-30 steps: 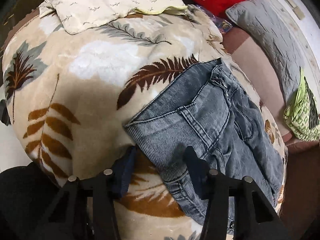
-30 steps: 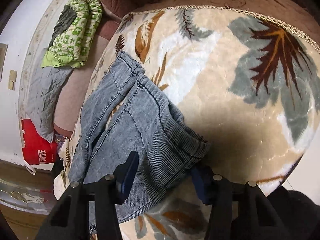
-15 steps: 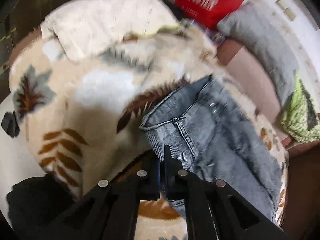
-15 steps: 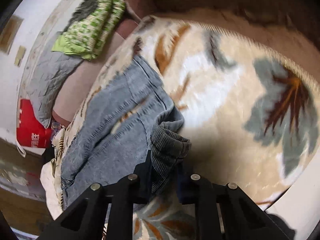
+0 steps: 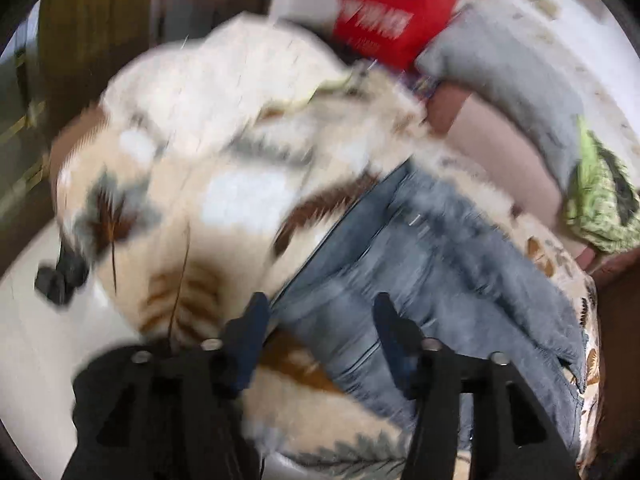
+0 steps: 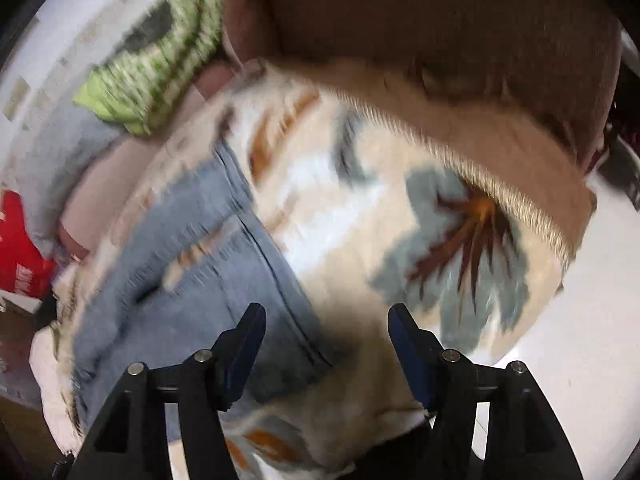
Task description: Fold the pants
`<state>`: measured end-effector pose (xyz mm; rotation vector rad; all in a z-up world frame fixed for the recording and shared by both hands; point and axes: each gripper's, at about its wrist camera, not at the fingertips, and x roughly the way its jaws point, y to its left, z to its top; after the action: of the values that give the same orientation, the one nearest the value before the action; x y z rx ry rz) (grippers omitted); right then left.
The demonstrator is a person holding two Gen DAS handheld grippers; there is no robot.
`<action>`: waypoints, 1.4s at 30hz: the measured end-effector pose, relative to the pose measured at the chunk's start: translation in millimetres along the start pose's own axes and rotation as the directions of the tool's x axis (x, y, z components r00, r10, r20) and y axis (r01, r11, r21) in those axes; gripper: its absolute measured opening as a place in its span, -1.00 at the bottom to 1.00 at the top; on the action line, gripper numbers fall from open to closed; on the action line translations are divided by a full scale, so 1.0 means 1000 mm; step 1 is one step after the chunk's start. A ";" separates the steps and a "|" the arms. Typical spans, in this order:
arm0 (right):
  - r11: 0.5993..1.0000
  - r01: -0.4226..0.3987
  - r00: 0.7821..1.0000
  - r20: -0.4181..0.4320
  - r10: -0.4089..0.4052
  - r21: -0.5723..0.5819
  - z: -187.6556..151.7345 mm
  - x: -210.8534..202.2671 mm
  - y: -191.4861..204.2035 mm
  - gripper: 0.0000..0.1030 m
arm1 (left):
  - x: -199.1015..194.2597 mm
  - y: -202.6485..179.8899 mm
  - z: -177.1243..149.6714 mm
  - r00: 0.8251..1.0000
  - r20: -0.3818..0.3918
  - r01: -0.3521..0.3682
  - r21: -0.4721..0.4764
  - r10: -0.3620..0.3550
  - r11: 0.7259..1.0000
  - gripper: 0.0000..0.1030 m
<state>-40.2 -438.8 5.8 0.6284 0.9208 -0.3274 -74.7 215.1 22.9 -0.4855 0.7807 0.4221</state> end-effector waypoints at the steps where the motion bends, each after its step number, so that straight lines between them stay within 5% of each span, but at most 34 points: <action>1: 0.998 -0.059 0.998 0.008 0.059 -0.006 0.003 -0.005 0.006 0.35 | -0.006 -0.013 0.004 0.999 0.033 0.028 0.044 -0.029 0.999 0.24; 5: 0.973 -0.216 0.973 -0.100 0.208 -0.086 -0.002 0.008 0.034 0.38 | 0.003 -0.050 0.006 0.994 0.013 0.109 0.162 -0.113 0.981 0.34; 8: 0.987 -0.135 0.955 -0.278 0.108 -0.083 -0.015 0.060 0.030 0.39 | 0.050 -0.068 -0.007 0.991 -0.119 0.092 0.235 -0.066 0.968 0.40; 11: 0.981 -0.140 0.967 -0.233 0.105 -0.136 -0.004 0.049 0.043 0.37 | 0.102 -0.067 -0.024 0.962 -0.266 0.021 0.302 0.063 0.953 0.45; 12: 0.973 -0.143 0.977 -0.181 0.110 -0.183 0.006 0.037 0.054 0.37 | 0.095 -0.065 -0.024 0.980 -0.192 0.018 0.310 0.044 0.951 0.46; 16: 0.954 -0.111 0.990 -0.116 0.081 -0.279 0.046 0.034 0.084 0.37 | 0.085 -0.068 -0.019 0.981 -0.191 0.023 0.291 0.035 0.957 0.46; 19: 0.940 0.019 0.993 -0.105 -0.058 -0.340 0.071 0.081 0.092 0.33 | 0.090 -0.070 -0.020 0.980 -0.193 0.015 0.314 0.048 0.949 0.46; 20: 0.946 0.019 0.987 -0.143 -0.069 -0.324 0.078 0.099 0.088 0.22 | 0.095 -0.068 -0.021 0.979 -0.197 0.017 0.313 0.048 0.949 0.48; 21: 0.953 0.000 0.977 -0.205 -0.065 -0.303 0.081 0.121 0.084 -0.17 | 0.097 -0.064 -0.023 0.981 -0.190 0.024 0.312 0.038 0.950 0.53; 23: 0.950 0.003 0.967 -0.242 -0.082 -0.312 0.078 0.142 0.084 -0.33 | 0.098 -0.061 -0.023 0.984 -0.178 0.031 0.321 0.028 0.947 0.56; 25: 0.918 0.028 0.974 -0.195 -0.113 -0.395 0.072 0.138 0.097 -0.62 | 0.098 -0.061 -0.023 0.984 -0.175 0.030 0.329 0.029 0.944 0.58; 30: 0.878 0.159 0.982 -0.014 -0.186 -0.452 0.071 0.118 0.111 -0.85 | 0.098 -0.068 -0.021 0.985 -0.162 0.005 0.335 0.052 0.942 0.59; 32: 0.865 0.200 0.964 -0.063 -0.257 -0.459 0.068 0.142 0.102 -0.83 | 0.096 -0.070 -0.016 0.986 -0.162 0.015 0.324 0.040 0.946 0.59; 35: 0.908 0.153 0.979 -0.063 -0.192 -0.390 0.074 0.135 0.090 -0.72 | 0.085 -0.074 -0.004 0.993 -0.121 0.027 0.325 0.013 0.945 0.60; 37: 0.943 0.095 0.991 -0.059 -0.120 -0.318 0.084 0.118 0.077 -0.08 | 0.082 -0.075 0.013 0.996 -0.088 0.034 0.308 -0.007 0.951 0.59; 39: 0.961 0.050 0.995 -0.069 -0.072 -0.272 0.101 0.113 0.074 0.35 | 0.087 -0.077 0.027 0.994 -0.100 0.062 0.288 -0.035 0.956 0.59; 42: 0.970 -0.024 0.995 -0.100 0.000 -0.243 0.112 0.119 0.077 0.35 | 0.107 -0.075 0.055 0.989 -0.130 0.103 0.209 -0.076 0.973 0.59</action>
<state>138.7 -450.0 -13.6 0.4258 1.0335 -0.1687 63.8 204.4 -3.8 -0.3444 0.9073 0.2218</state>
